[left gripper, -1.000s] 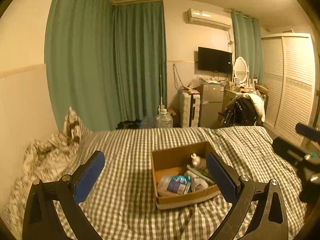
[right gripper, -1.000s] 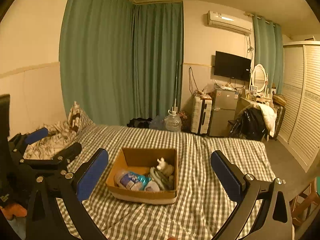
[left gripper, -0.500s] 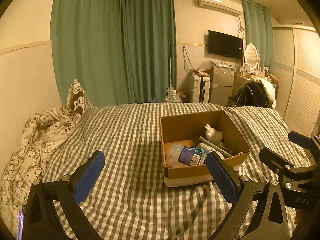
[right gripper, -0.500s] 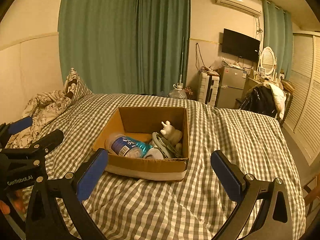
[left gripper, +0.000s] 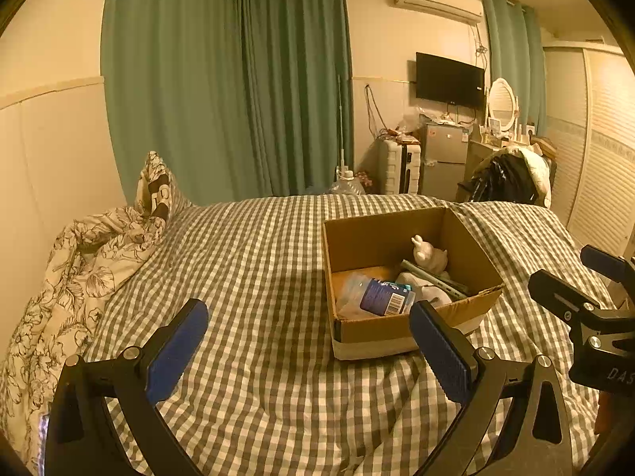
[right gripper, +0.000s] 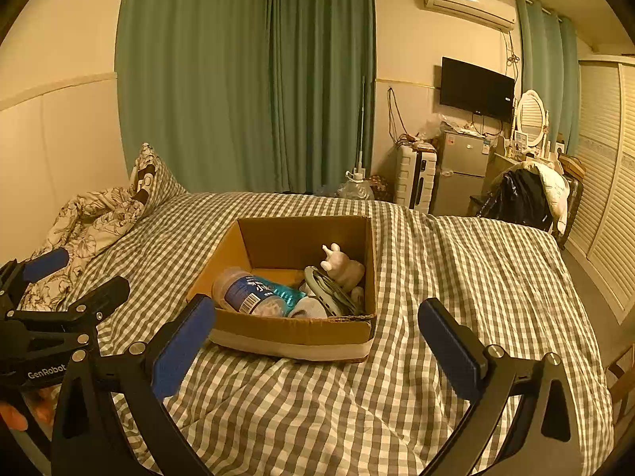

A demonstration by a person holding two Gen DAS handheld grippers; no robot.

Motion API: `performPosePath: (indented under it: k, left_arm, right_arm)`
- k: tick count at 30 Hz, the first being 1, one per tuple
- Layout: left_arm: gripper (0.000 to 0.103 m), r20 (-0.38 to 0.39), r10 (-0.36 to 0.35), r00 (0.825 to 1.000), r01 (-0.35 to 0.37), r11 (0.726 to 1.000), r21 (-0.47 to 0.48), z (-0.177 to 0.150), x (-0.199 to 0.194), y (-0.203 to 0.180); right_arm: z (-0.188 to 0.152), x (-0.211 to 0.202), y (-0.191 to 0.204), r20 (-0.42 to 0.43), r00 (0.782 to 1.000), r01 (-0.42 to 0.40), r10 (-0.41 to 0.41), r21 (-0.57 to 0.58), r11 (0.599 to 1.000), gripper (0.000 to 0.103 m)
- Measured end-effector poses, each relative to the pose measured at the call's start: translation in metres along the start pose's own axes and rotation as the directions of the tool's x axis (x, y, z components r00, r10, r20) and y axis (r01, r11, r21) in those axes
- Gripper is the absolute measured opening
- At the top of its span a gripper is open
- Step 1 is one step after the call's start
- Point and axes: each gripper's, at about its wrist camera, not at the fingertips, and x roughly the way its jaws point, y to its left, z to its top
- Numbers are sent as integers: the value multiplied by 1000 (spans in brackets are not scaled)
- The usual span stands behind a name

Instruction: Organize objects

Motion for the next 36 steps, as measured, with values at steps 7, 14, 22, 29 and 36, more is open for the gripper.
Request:
performPosePath:
  k: [7,14,22,29,36]
  left_arm:
    - [103,-11,-5,1000,5,1000,-22,0,2,4]
    - [103,-18,-4,1000,4,1000,-17,-1,3,4]
    - [103,-19,-5,1000,5,1000,-22,0,3,6]
    - [103,-26,-11,1000,11,1000,-11,-1,3,5]
    - [103,-28,-10,1000,9,1000,-14,-1,4,5]
  right_arm:
    - [0,0,0,-1,1000,0,0,3,1000,103]
    - [0,1,-1,-3,1000,-1,1,5,1000,103]
    - [-1,3,-1,-6,1000,-3,3,10,1000,103]
    - [-2,5,1,-8,1000,-2,2,8,1000,103]
    - [-2,5,1,-8,1000,-2,2,10,1000,103]
